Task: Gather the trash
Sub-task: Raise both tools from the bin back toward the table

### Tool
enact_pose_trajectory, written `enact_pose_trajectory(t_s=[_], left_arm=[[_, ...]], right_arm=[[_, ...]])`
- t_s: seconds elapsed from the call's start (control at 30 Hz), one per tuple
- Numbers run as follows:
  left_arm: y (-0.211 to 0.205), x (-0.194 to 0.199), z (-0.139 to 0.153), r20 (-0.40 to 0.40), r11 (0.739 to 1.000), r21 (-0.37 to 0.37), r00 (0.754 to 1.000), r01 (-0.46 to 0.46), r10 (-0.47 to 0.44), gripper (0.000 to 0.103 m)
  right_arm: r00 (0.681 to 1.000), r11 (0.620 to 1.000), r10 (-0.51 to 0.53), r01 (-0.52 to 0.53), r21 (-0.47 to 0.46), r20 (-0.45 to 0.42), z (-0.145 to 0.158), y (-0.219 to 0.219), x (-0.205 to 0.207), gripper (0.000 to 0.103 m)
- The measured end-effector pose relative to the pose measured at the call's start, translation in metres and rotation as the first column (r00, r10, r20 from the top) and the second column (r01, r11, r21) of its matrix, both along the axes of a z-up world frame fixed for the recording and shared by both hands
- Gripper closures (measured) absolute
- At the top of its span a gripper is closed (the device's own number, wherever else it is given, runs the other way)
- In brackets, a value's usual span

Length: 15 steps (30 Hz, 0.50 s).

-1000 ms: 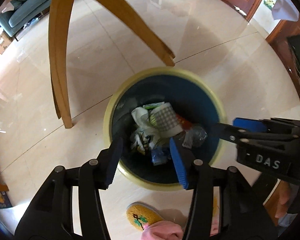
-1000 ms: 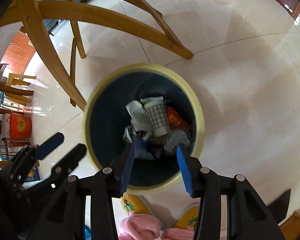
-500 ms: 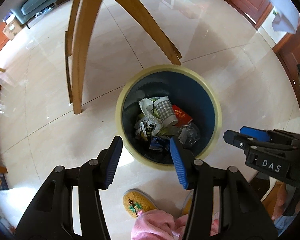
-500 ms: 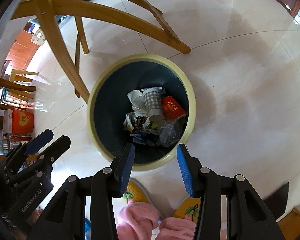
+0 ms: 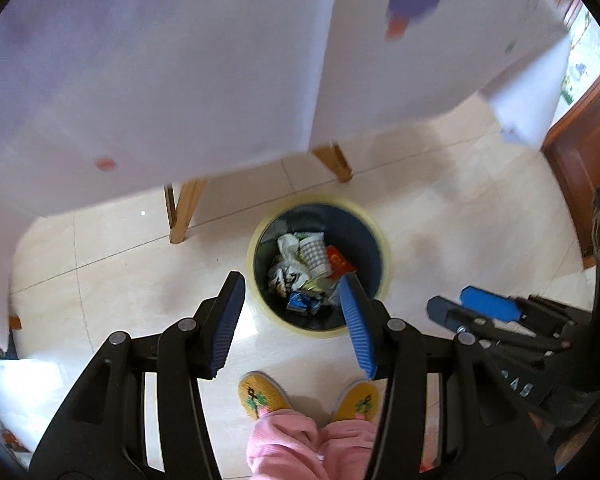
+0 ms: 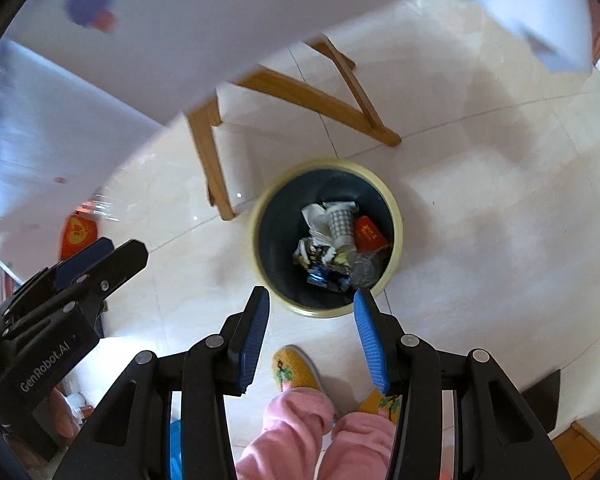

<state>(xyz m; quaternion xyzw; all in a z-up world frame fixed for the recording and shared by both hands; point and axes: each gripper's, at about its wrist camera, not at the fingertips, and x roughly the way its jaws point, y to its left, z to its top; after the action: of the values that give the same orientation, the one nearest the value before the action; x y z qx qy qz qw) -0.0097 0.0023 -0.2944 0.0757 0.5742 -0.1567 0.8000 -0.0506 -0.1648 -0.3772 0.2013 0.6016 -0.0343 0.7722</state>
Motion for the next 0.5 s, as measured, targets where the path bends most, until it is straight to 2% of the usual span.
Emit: enact_pose_trajectory(t_s=[0.27,0.5], left_arm=[[-0.001,-0.002,0.086,0.026,0.997,-0.065,0.999,-0.038,0.040,0.057],[0.005,-0.006,0.155,0.051,0.991,-0.108,0.995,-0.080,0.086,0.057]], right_arm=[[0.997,0.999,0.025,-0.023,-0.025,0.073,0.102,0.008,-0.001,0.058],[0.990,0.998,0.056,-0.051,-0.044,0.130,0.177,0.014,-0.002,0.058]])
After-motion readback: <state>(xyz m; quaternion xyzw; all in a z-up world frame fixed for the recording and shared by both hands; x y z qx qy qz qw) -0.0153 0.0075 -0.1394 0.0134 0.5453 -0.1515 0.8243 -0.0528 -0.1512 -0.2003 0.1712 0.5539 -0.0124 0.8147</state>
